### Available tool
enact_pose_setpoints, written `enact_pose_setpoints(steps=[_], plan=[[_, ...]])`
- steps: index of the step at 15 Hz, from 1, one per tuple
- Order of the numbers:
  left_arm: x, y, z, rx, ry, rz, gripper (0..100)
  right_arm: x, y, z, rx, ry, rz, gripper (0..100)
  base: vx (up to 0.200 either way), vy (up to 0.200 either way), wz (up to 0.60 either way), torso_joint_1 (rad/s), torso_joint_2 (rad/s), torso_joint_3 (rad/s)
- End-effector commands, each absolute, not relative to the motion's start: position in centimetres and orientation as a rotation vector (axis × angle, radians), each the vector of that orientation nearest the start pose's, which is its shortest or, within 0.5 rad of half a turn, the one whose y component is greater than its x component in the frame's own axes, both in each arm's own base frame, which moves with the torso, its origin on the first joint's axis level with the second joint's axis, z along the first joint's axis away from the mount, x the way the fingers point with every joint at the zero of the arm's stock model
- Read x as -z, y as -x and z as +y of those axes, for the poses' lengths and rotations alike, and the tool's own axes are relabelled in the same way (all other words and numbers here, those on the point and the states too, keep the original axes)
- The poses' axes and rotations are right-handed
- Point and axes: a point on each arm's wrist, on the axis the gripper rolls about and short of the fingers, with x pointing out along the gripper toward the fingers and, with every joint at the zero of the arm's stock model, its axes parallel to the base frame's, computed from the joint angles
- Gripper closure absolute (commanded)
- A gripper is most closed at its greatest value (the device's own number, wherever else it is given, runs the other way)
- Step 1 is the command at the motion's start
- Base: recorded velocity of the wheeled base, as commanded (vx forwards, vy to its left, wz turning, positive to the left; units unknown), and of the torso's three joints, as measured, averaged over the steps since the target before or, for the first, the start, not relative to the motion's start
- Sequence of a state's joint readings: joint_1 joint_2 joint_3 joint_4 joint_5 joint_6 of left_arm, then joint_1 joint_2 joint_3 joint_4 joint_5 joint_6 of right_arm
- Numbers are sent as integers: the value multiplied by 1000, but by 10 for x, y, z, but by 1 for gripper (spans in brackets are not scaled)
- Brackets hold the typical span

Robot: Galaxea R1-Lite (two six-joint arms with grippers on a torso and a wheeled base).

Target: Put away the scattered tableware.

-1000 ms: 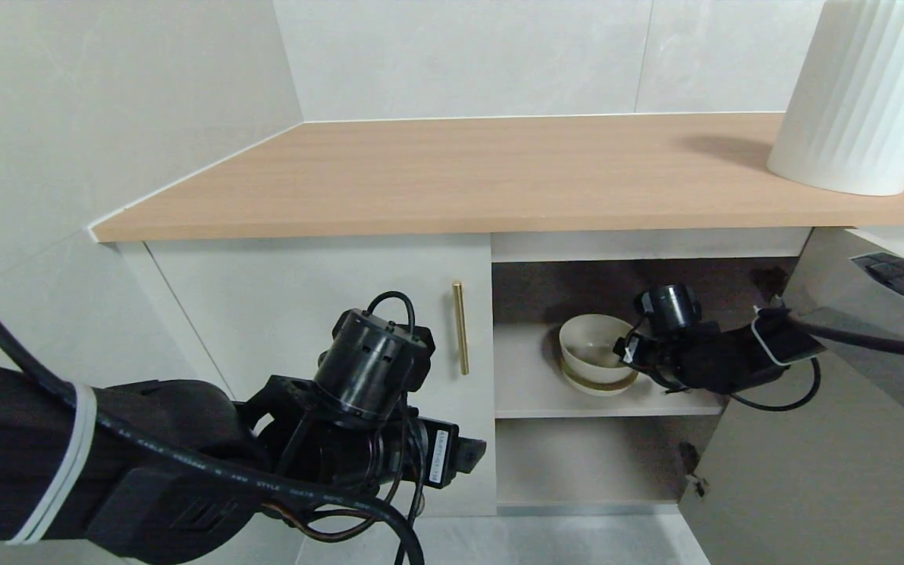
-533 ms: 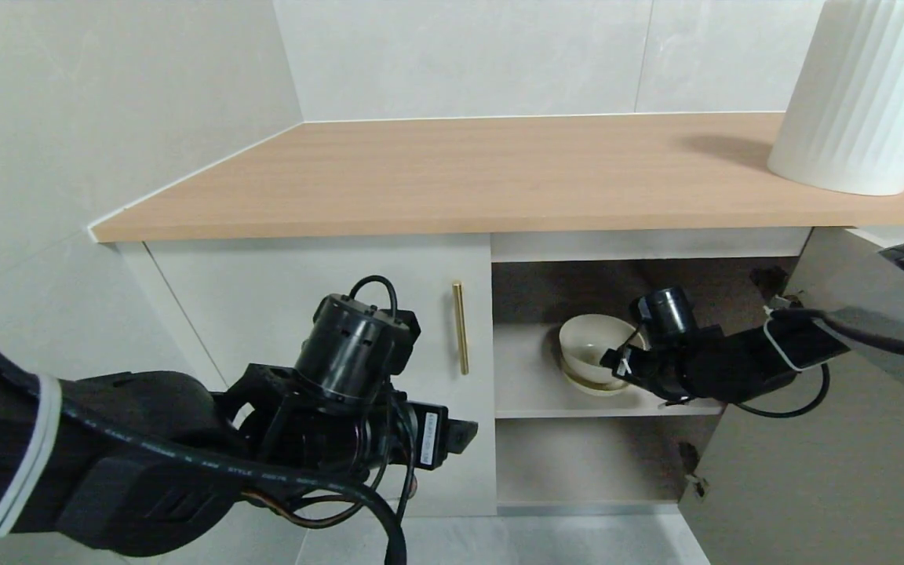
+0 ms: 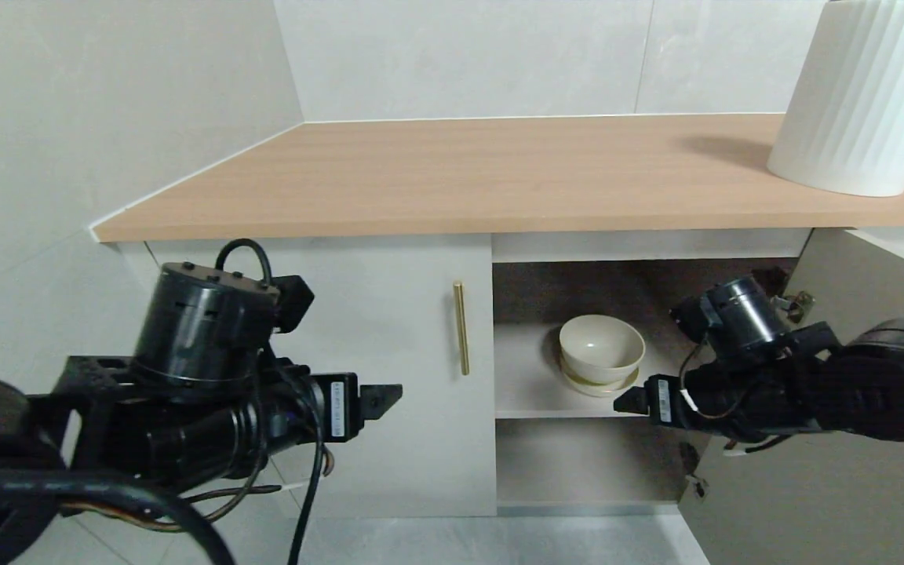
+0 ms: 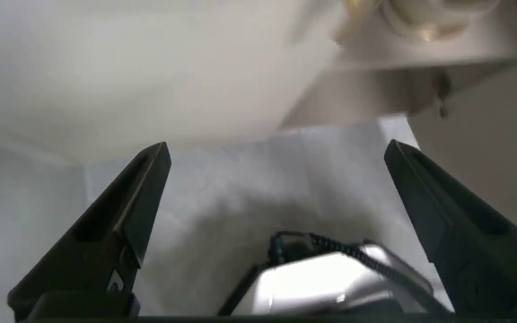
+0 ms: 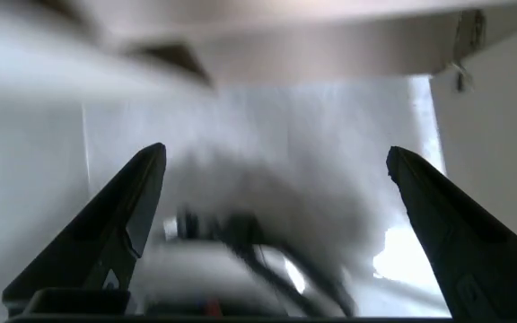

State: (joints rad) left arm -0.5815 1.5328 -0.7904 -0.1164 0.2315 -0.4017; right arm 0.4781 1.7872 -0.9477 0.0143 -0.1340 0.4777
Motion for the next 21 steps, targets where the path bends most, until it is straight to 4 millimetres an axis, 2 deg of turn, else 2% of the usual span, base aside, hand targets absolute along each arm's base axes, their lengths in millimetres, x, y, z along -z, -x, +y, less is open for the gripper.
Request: enact_pose_setpoints(steps=[1,3,4,6,14,21], plan=[[-197,-183,-108,223,170,595,0,-180,-214,115,-193,-148,845,0,0,0,0,0,0,0],[-196,-179,-98,199,179,597,0,-194,-186,105,-214,-142,851,0,0,0,0,0,0,0],[-193,-178,-94,183,178,605,0,-194,-175,102,-230,-137,859,0,0,0,0,0,0,0],[-185,-171,-91,180,168,628,0,-194,-171,101,-246,-117,856,0,0,0,0,0,0,0],[-183,-169,-91,185,166,629,0,-197,-157,97,-274,-47,854,0,-200,0,0,4,3,2],[-184,-169,-91,183,167,628,0,-191,-146,97,-306,50,929,0,-200,0,0,-2,2,4]])
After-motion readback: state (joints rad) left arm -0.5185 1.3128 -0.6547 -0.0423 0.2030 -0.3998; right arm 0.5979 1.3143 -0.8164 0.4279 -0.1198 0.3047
